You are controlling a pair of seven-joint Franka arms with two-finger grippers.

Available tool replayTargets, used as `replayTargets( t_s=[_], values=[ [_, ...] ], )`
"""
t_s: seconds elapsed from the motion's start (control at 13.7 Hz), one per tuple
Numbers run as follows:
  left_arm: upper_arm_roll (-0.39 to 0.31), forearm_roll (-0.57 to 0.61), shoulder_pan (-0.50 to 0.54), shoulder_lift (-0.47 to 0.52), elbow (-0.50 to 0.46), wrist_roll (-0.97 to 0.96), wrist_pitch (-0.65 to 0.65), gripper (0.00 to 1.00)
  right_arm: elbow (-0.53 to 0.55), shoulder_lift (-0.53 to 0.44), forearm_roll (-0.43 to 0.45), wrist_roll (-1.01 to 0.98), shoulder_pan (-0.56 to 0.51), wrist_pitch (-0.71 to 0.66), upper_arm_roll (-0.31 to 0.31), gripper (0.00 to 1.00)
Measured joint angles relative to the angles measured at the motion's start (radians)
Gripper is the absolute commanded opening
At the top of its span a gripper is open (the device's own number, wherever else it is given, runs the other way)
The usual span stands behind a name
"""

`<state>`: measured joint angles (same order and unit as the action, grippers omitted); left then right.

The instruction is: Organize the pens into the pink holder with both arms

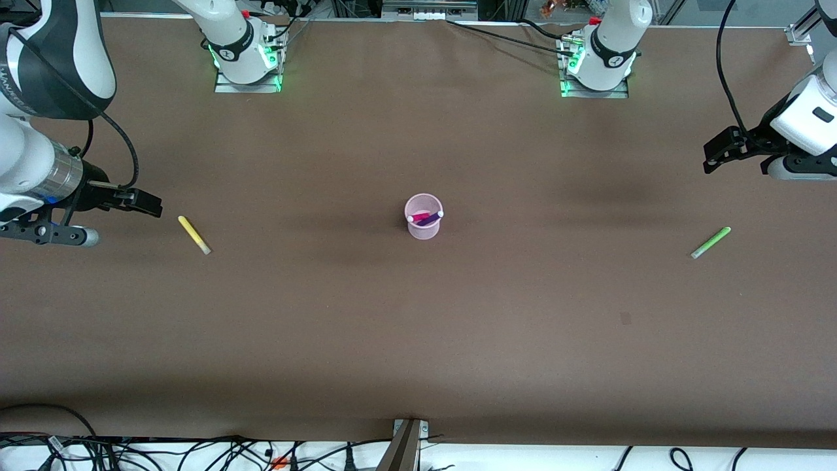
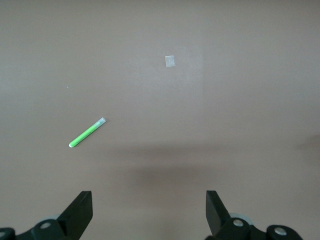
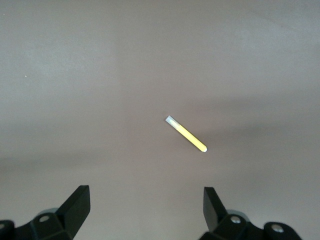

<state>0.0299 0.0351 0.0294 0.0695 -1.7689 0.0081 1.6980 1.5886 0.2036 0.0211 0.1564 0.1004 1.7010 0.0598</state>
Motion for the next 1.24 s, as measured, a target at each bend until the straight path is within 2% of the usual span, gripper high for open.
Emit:
replayTargets(
  t_s=[1.24],
  values=[
    [0.001, 0.0, -0.006, -0.014, 0.023, 0.0, 0.0, 1.0, 0.0, 0.0, 0.0, 0.0, 0.004, 0.001, -0.002, 1.0]
  ],
)
